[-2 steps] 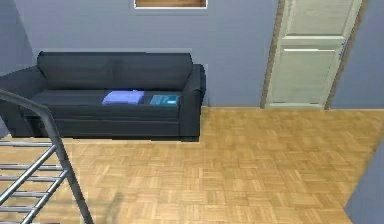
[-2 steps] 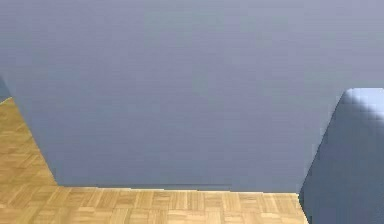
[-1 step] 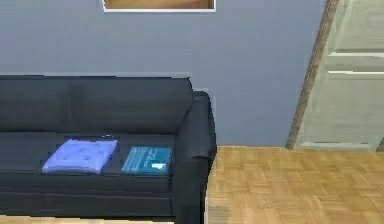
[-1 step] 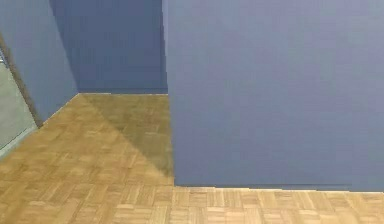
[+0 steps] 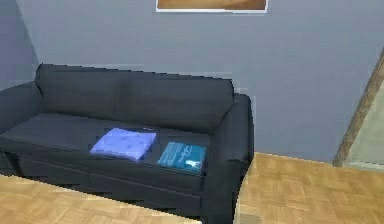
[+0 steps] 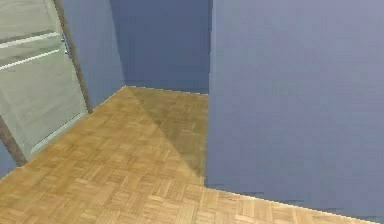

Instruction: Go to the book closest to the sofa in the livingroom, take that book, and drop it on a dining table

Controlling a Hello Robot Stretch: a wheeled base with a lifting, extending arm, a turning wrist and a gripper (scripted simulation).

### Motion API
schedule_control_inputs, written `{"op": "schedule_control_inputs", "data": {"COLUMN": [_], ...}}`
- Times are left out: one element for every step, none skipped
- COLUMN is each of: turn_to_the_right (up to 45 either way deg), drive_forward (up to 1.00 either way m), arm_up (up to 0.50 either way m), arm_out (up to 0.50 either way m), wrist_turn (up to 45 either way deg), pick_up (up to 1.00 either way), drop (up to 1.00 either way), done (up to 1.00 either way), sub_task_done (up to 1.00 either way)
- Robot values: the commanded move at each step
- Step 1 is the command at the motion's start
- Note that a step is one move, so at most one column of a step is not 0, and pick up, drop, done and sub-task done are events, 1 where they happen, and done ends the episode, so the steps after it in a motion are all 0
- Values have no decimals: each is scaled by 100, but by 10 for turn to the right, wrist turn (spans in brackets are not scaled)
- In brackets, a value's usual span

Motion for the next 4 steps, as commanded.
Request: {"op": "schedule_control_inputs", "data": {"turn_to_the_right": [0,120,0,450], "drive_forward": [5,0,15,0], "arm_up": [0,0,0,0], "arm_out": [0,0,0,0], "wrist_turn": [0,0,0,0], "pick_up": [0,0,0,0], "drop": [0,0,0,0], "done": [0,0,0,0], "sub_task_done": [0,0,0,0]}}
